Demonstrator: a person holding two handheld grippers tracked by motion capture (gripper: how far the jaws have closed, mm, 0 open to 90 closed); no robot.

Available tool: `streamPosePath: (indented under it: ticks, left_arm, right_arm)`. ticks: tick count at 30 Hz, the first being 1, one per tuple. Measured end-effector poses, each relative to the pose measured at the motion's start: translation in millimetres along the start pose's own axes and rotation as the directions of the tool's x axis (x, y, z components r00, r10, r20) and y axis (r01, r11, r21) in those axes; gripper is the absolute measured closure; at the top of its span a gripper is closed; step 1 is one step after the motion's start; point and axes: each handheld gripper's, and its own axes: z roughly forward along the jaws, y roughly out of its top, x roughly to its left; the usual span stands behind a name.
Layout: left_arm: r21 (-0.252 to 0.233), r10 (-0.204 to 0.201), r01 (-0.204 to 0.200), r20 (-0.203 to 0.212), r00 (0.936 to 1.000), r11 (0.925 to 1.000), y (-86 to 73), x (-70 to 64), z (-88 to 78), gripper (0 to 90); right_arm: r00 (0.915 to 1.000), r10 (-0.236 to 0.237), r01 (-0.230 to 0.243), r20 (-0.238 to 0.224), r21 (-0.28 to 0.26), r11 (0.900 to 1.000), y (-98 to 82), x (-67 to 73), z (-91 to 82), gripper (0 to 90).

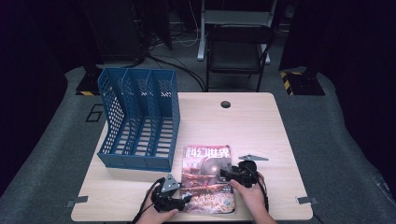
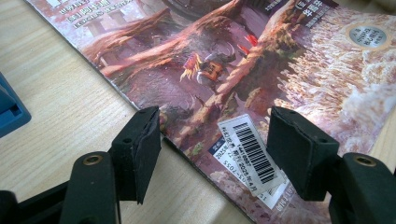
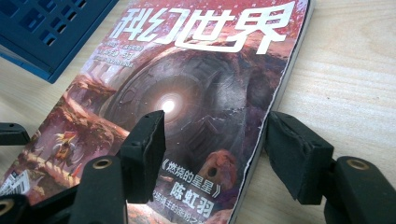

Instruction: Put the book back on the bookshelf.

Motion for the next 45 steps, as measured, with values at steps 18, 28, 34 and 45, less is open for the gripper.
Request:
streamPosePath:
  ticks: [18, 28, 34, 45]
  left_arm:
    - [0.010, 0.002, -0.002, 0.001, 1.0000, 1.0000, 0.9, 0.1, -0.2, 35.0]
    - [0.003, 0.004, -0.004, 0.001, 1.0000, 1.0000, 0.5, 0.2, 0.1, 35.0]
    - [0.002, 0.006, -0.006, 0.001, 1.0000, 1.0000, 0.3, 0.2, 0.1, 35.0]
    - [-0.010, 0.006, -0.006, 0.000, 1.0000, 0.9999, -1.7, 0.2, -0.2, 35.0]
  right_arm:
    - [0.9745, 0.149, -0.164, -0.167, -0.077, 0.984, 7.5, -4.9, -17.1, 40.6]
    - [0.9714, 0.117, -0.138, -0.207, -0.093, 0.986, 10.7, -1.5, -20.1, 40.0]
    - [0.9712, 0.142, -0.159, -0.191, -0.075, 0.984, 10.5, -4.7, -15.5, 39.7]
    - [0.9708, 0.121, -0.142, -0.207, -0.090, 0.986, 14.3, -11.3, -5.8, 40.1]
